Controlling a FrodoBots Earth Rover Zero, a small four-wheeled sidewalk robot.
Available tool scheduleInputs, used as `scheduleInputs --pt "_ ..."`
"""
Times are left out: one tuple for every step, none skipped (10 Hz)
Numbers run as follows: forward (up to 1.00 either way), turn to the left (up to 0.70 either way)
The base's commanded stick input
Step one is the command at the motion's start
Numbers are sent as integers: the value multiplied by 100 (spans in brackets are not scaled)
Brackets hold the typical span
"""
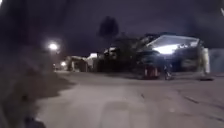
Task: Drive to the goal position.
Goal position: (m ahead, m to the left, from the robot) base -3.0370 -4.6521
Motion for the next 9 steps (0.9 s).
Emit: scheduleInputs --pt "0 -50" --pt "0 -50" --pt "0 -50" --pt "0 -50" --pt "0 -50" --pt "0 -50" --pt "0 -50" --pt "0 -50" --pt "0 -50"
